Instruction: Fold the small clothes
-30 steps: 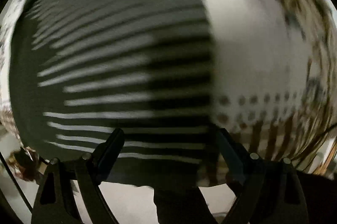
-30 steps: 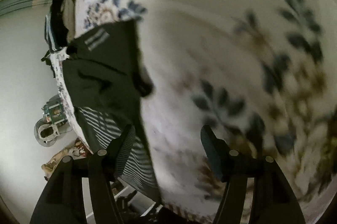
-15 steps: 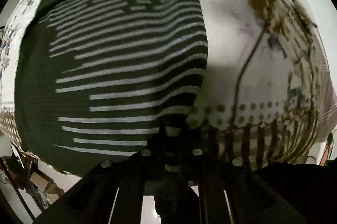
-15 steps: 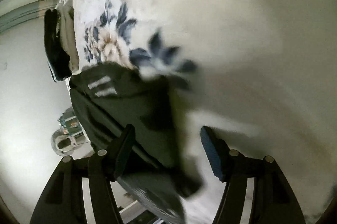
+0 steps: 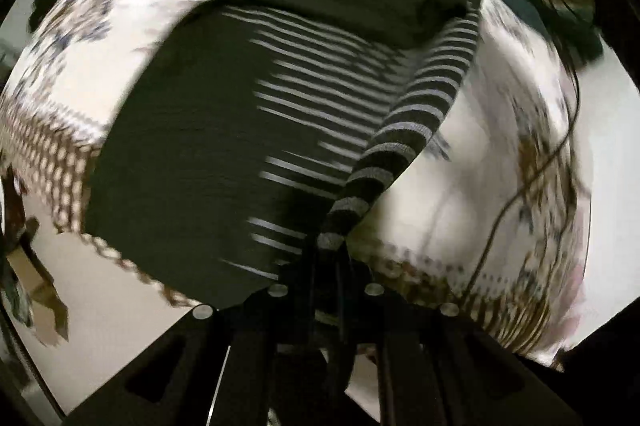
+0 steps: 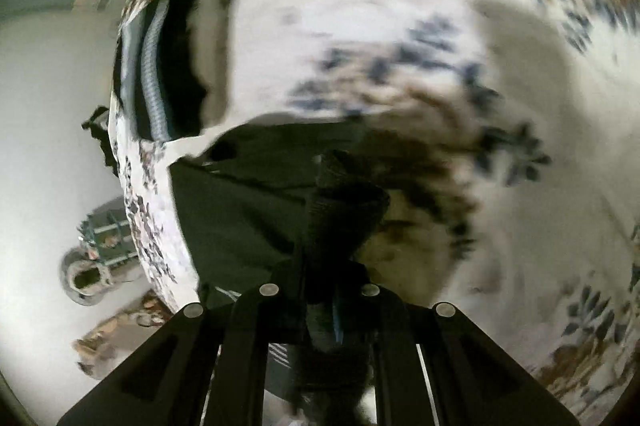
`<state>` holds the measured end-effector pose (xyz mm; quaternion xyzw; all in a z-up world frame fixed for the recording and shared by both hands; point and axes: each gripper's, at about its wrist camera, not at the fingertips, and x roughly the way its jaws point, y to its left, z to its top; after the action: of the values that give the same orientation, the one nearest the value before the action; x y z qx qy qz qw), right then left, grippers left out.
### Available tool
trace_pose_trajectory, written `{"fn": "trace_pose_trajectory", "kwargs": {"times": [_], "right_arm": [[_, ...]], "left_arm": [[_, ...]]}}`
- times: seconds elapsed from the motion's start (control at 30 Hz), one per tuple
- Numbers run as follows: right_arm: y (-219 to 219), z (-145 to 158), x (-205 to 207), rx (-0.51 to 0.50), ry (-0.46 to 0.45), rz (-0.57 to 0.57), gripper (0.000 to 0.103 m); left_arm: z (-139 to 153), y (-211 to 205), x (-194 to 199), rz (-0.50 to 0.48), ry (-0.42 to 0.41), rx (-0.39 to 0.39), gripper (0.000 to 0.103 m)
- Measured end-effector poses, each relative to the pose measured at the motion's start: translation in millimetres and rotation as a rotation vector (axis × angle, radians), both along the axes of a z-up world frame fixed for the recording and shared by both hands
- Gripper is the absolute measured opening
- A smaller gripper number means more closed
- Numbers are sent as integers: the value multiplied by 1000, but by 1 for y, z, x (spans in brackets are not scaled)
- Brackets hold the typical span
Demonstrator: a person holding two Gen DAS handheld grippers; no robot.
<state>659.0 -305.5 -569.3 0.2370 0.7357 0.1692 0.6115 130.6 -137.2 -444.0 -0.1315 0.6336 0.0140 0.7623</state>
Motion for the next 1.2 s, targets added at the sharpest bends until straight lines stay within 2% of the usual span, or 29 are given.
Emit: {"fn": "trace_pose_trajectory", "kwargs": {"times": [0.17, 0.3, 0.43, 0.53, 0.63, 0.67, 0.73, 0.77, 0.8, 0.83, 0.87, 0.9, 0.93, 0.97, 1.07, 1.2], "right_arm": [[119, 49, 9, -73, -66, 75, 10], [227, 51, 22, -154, -89, 121, 10], [320, 19, 34, -295, -97, 163, 10], [358, -13, 38, -360, -91, 172, 10], [386, -41, 42, -421, -78, 181, 11], [391, -51, 45, -414, -49, 173, 13], [390, -58, 47, -334, -14, 136, 32], [386, -57, 47, -242, -1, 112, 35], [380, -54, 46, -97, 17, 89, 37], [372, -51, 43, 23, 41, 70, 37], [362, -45, 39, 109, 53, 47, 37], [348, -38, 33, 167, 49, 21, 42], [330, -29, 27, 179, 28, -4, 50], [307, -20, 17, 150, -2, -17, 53], [253, -8, -9, 69, -73, -22, 53], [167, -16, -45, -65, -116, -103, 59]], "left_arm": [[5, 101, -4, 100, -21, -55, 5], [-25, 175, 0, 149, -4, -97, 5], [-80, 239, 12, 221, 29, -164, 5], [-113, 271, 19, 259, 44, -199, 5], [-135, 282, 19, 252, 69, -249, 6], [-140, 283, 19, 242, 84, -259, 10], [-147, 285, 12, 248, 120, -283, 13], [-149, 287, 9, 254, 137, -289, 23], [-150, 290, 3, 266, 163, -298, 36], [-148, 293, -3, 279, 174, -307, 42], [-145, 298, -10, 303, 189, -303, 58], [-141, 304, -15, 328, 195, -303, 64], [-136, 308, -18, 348, 195, -313, 64], [-131, 314, -20, 373, 192, -321, 64], [-107, 325, -4, 391, 140, -332, 65], [-82, 314, 71, 291, 45, -337, 74]]}}
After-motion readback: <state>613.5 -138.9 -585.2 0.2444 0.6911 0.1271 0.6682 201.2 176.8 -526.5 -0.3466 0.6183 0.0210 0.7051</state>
